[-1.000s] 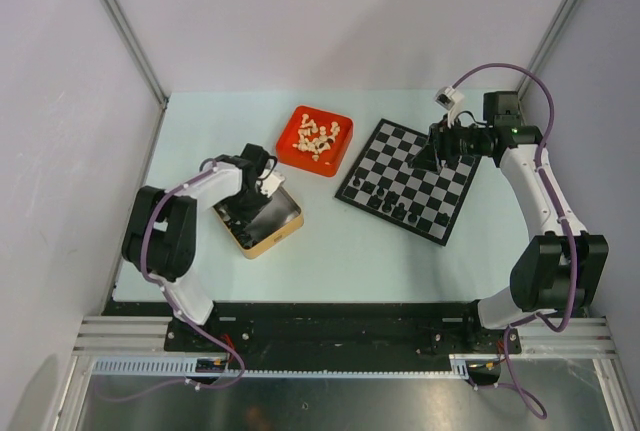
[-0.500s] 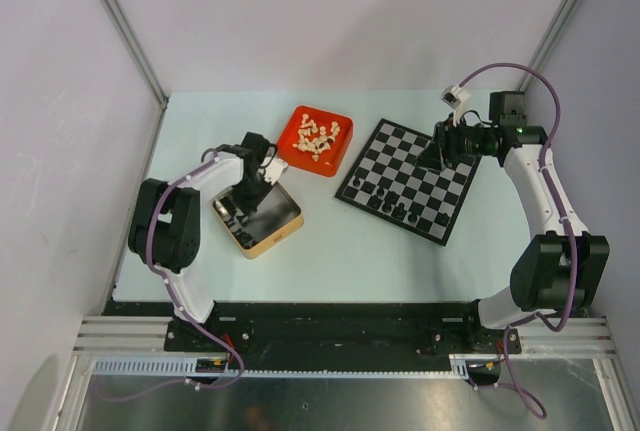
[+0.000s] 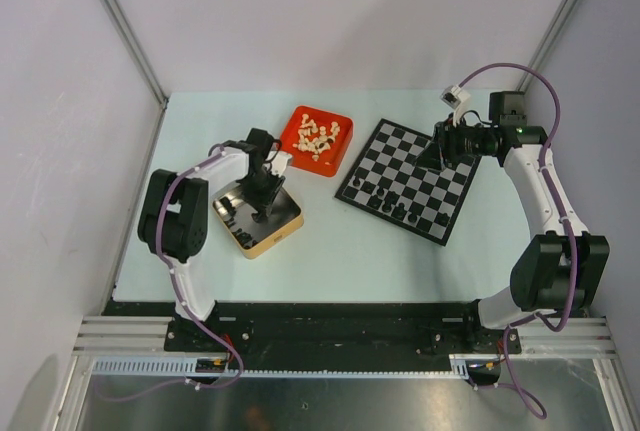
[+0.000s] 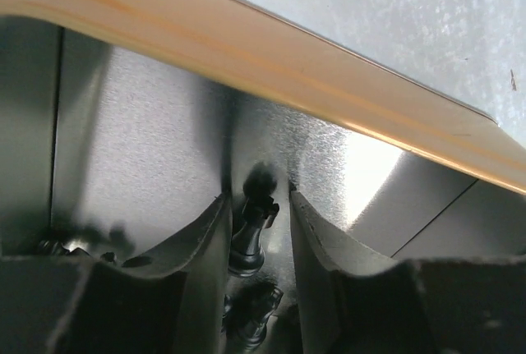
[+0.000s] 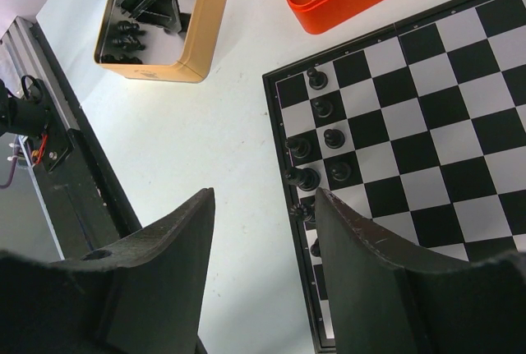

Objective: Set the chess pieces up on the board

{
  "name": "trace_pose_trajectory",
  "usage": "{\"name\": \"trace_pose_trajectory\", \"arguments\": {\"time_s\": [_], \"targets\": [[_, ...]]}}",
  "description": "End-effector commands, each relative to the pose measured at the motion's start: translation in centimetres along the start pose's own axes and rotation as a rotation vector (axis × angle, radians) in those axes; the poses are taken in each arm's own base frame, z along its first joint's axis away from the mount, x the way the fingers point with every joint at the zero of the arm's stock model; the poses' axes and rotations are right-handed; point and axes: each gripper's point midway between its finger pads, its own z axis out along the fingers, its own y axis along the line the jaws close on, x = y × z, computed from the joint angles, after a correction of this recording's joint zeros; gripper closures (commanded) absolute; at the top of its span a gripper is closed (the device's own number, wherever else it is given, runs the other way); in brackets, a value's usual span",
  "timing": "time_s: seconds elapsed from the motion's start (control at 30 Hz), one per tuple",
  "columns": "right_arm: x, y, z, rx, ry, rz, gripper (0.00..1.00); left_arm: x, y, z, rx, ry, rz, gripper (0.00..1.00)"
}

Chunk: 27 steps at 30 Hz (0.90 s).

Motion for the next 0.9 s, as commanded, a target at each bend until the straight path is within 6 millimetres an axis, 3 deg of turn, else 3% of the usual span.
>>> {"name": "trace_pose_trajectory", "arguments": {"time_s": [0.0, 0.13, 0.23, 0.53, 0.87], "targets": [[-0.7, 0.5, -0.5, -0.003, -0.028, -0.031, 0.43, -2.2, 0.0, -1.6, -0.004, -0.096, -0.025, 0.6], [-0.8, 0.5, -0.6, -0.003, -0.03, -0.03, 0.43, -1.8, 0.7, -2.5, -0.046, -0.109, -0.033, 0.48], [-0.8, 0.5, -0.6, -0.003, -0.032, -0.031, 0.43, -0.9, 1.0, -2.8, -0.07, -0.102, -0.031, 0.44], [-0.9, 0.6, -0.6, -0.004, -0.036, -0.031, 0.43, 1.7, 1.4, -1.5, -0.082, -0.028, -0.02, 0.46], [-1.0, 0.6, -0.9, 0.006, -0.039, -0.034, 0.43, 1.3, 1.4, -1.1, -0.072, -0.026, -0.028, 0.54]]}}
